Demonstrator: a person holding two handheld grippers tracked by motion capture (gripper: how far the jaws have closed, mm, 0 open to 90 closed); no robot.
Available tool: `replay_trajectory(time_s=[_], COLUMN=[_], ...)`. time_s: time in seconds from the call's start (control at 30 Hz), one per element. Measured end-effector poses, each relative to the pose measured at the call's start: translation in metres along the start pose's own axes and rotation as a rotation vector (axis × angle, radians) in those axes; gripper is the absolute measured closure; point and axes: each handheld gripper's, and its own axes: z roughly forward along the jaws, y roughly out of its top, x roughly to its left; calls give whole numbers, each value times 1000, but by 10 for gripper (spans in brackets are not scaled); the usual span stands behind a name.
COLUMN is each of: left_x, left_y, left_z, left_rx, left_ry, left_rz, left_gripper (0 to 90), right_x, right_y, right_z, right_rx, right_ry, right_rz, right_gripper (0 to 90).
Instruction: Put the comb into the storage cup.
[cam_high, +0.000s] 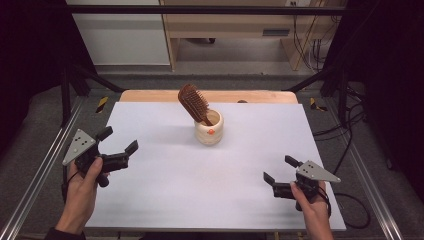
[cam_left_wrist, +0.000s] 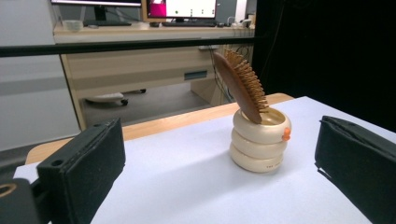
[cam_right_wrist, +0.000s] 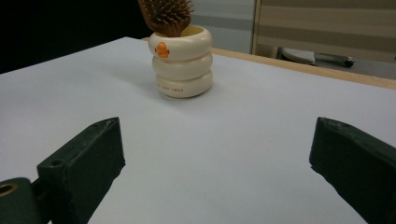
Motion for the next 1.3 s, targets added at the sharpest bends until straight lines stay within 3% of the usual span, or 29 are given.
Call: replay_trajectory(time_s=[0.2,0.43,0.87,1.3], left_x=[-1,0,-4,1], left_y=[-13,-29,-53,-73], left_z=[-5,-8,-10,-16], left_rx=[-3,-5,27,42], left_ry=[4,-20,-5,4], left_rz=[-8,-26,-6,-24], left_gripper=[15,15,15,18], right_x=[-2,-4,-4,-2], right_y=[-5,-8,-12,-14], right_z=[0,0,2,4], right_rx=[4,-1,3,17], right_ry=[-8,-11,-1,13], right_rz=[-7,-8,-25,-29], right_gripper=[33,33,34,34])
